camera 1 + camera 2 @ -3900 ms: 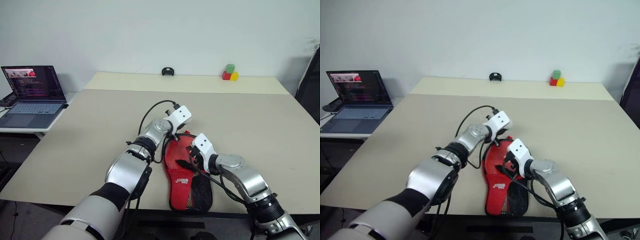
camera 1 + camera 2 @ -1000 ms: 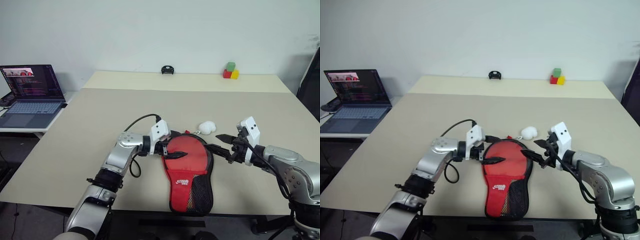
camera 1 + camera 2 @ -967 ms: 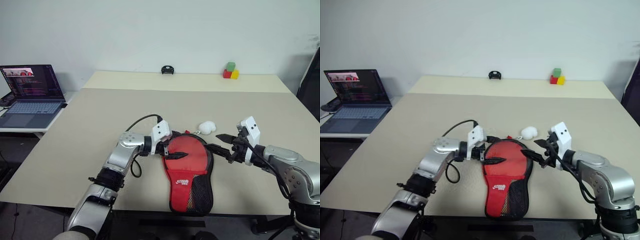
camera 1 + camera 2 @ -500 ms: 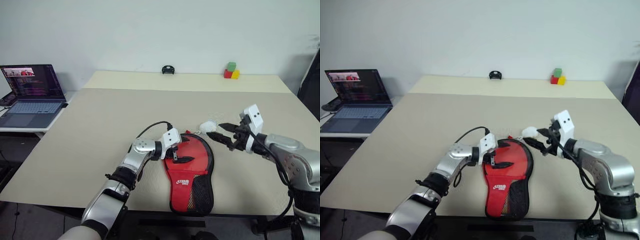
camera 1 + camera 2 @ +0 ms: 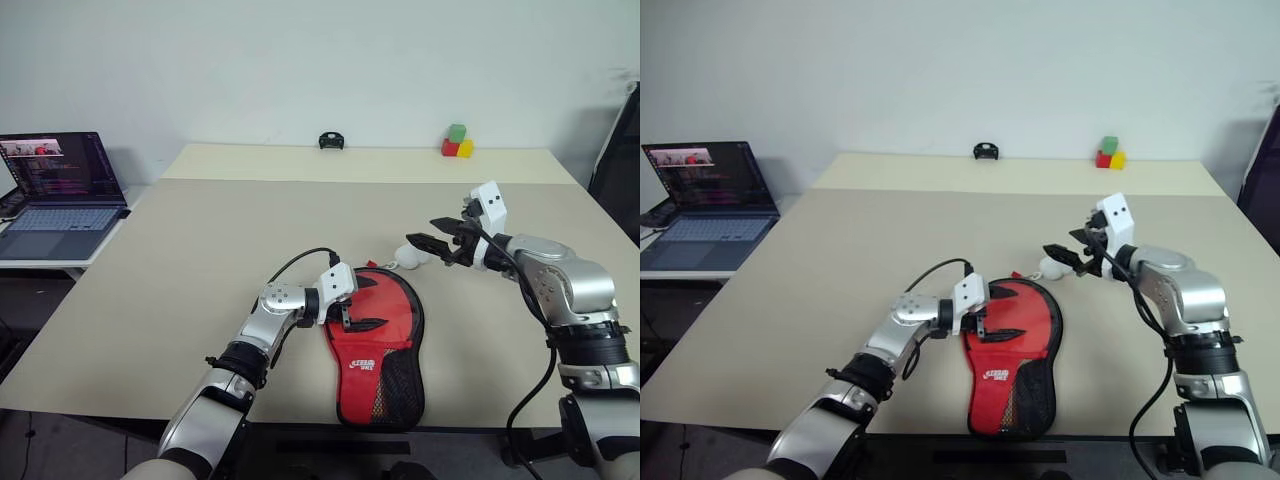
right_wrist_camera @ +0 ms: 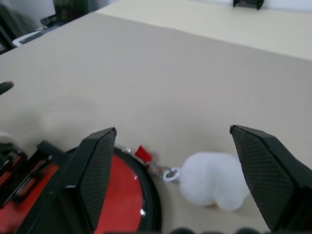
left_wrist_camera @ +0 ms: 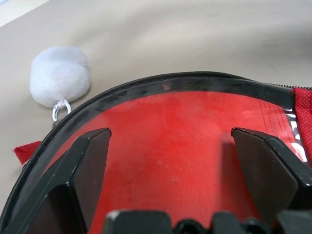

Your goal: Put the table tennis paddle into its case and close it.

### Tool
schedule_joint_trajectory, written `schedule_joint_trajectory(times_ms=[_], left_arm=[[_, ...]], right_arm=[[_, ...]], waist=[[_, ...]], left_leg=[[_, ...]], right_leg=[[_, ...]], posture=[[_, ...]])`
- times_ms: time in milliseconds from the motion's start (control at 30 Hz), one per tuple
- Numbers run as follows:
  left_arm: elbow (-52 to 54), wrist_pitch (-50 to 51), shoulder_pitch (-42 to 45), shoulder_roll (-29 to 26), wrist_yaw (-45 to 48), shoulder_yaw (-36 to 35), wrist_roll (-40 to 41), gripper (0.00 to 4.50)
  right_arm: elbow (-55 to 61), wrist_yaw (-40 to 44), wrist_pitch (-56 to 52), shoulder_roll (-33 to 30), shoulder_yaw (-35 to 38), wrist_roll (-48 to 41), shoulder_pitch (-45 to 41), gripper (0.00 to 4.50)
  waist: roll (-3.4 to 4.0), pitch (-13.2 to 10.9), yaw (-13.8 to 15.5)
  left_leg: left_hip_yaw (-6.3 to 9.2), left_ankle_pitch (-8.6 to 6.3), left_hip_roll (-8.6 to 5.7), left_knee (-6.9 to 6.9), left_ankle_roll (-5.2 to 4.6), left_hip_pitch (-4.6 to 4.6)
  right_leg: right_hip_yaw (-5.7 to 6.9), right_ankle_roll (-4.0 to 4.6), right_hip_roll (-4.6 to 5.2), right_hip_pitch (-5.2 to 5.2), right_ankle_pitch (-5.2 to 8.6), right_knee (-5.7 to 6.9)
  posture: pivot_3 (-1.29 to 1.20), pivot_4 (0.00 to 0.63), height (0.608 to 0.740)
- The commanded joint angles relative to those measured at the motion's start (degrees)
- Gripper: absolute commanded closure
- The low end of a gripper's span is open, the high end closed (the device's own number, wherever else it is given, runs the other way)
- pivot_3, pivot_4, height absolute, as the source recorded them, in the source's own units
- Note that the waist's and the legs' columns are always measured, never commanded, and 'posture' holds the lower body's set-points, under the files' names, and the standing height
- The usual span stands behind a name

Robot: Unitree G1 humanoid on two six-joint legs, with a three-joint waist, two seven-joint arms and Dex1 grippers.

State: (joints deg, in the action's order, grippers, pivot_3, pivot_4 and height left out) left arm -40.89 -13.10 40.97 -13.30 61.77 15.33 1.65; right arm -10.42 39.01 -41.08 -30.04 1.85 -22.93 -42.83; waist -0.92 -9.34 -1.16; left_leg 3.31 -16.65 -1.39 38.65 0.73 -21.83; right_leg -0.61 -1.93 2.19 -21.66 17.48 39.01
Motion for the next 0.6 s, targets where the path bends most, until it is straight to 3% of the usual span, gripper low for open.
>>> schedule_joint_trajectory(times_ms=[33,367,600], left_arm=[[-2.6,0.6,-2.4,-1.1,0.2,1.4,-2.3,0.21],[-0.9,1.2,-3.2,-1.2,0.5,2.0,-2.4,0.21],[1.1,2.1,-4.4,-1.7,0.5,2.2,-2.5,0.21]], right_arm=[[-6.7,0.0,4.9,1.5,-0.3,2.6,-3.3,0.41],[-41.0,-6.1,20.1,9.2,1.9,8.6,-17.1,0.41],[-52.0,-6.6,24.9,12.5,1.7,11.7,-19.9,0.41]], waist=[[0.01,0.0,-0.3],[0.09,0.1,-0.7],[0.1,0.1,-0.7]], left_leg=[[-0.01,0.0,0.0,0.0,0.0,0.02],[-0.08,0.0,0.01,0.0,0.0,0.09],[-0.19,0.0,0.01,-0.19,0.01,0.05]], right_leg=[[-0.01,0.0,0.0,0.01,0.0,0.01],[-0.1,0.01,0.0,0.0,-0.02,0.05],[-0.19,0.02,0.04,-0.1,-0.01,-0.02]], posture=[[0.0,0.15,0.74],[0.0,0.15,0.74],[0.0,0.15,0.74]])
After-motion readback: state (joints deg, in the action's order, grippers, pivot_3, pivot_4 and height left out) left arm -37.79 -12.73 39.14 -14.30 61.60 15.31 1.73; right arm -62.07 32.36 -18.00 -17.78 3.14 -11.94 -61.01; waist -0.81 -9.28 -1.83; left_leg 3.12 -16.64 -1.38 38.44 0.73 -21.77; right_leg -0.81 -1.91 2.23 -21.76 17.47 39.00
